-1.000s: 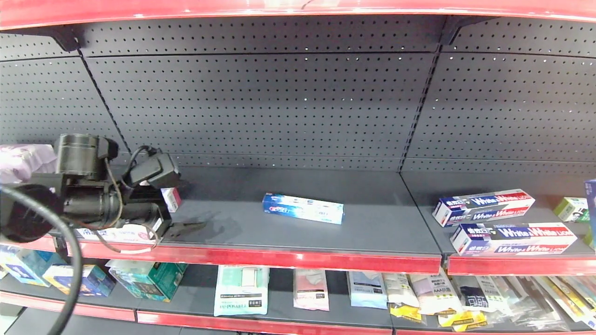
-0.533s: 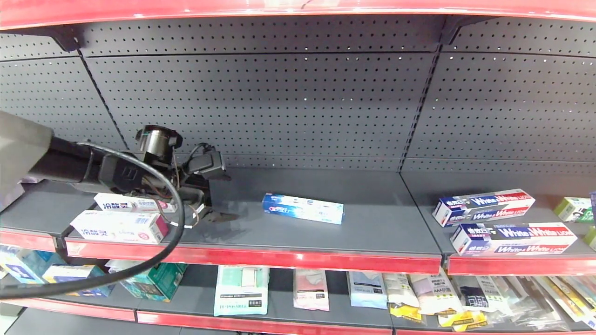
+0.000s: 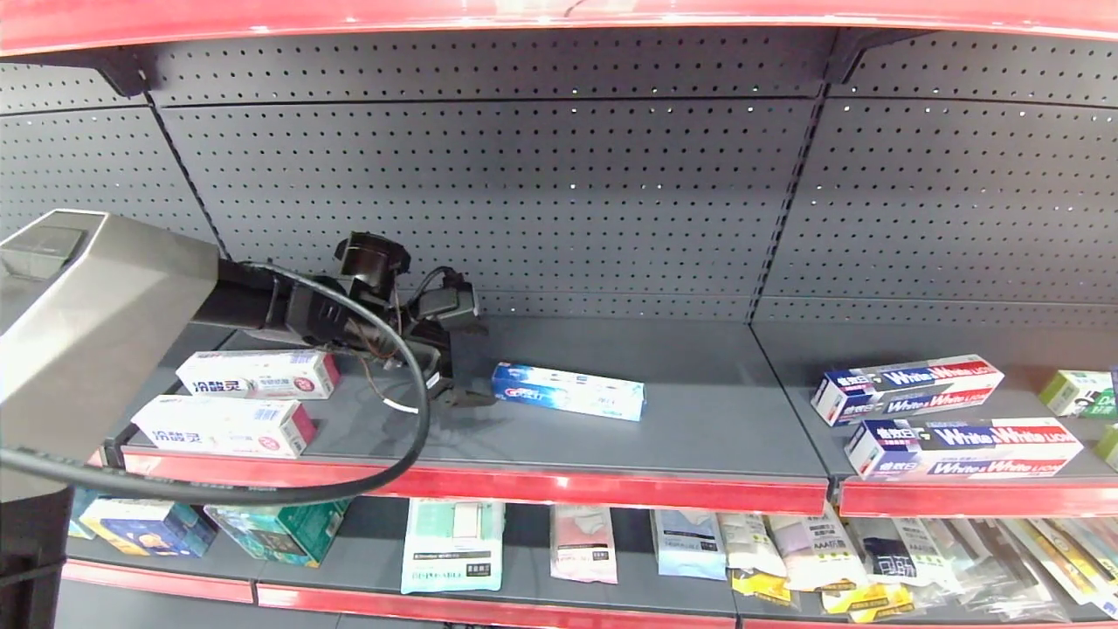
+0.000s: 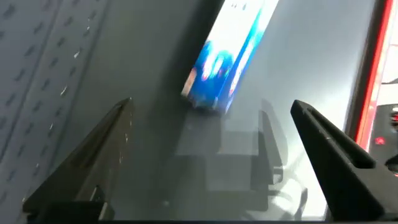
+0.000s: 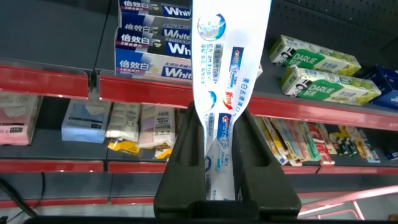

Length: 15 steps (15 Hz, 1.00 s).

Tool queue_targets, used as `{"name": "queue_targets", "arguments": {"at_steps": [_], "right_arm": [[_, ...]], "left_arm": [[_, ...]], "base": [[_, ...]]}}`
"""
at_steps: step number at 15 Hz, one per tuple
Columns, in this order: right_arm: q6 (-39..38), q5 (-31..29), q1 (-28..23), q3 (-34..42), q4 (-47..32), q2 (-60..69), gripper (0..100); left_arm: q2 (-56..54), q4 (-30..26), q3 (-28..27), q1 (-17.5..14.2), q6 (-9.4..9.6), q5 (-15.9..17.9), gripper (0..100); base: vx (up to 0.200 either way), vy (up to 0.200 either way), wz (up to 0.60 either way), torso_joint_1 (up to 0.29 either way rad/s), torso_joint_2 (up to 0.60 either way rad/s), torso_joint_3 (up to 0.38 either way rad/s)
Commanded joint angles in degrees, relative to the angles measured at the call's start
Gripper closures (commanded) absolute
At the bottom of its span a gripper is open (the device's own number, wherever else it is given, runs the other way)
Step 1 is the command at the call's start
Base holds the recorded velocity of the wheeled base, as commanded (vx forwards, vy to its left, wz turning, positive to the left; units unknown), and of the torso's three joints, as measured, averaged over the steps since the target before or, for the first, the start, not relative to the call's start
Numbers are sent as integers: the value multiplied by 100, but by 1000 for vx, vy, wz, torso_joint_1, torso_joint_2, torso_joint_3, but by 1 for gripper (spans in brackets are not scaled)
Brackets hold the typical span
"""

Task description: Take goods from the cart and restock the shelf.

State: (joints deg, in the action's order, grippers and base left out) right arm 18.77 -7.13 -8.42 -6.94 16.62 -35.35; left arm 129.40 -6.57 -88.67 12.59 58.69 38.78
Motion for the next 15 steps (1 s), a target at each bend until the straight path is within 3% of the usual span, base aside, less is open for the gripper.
{"name": "queue_targets", "arguments": {"at_steps": [1, 15], "right_arm": [[4, 1, -1, 61, 8, 55, 100], [4, -113, -1, 201, 8, 213, 100]], "left_arm": [[243, -99, -282, 112, 29, -2, 0], [1017, -494, -1460, 428, 205, -2, 0]], "base": [[0, 0, 0, 0, 0, 0], [0, 0, 0, 0, 0, 0]]}}
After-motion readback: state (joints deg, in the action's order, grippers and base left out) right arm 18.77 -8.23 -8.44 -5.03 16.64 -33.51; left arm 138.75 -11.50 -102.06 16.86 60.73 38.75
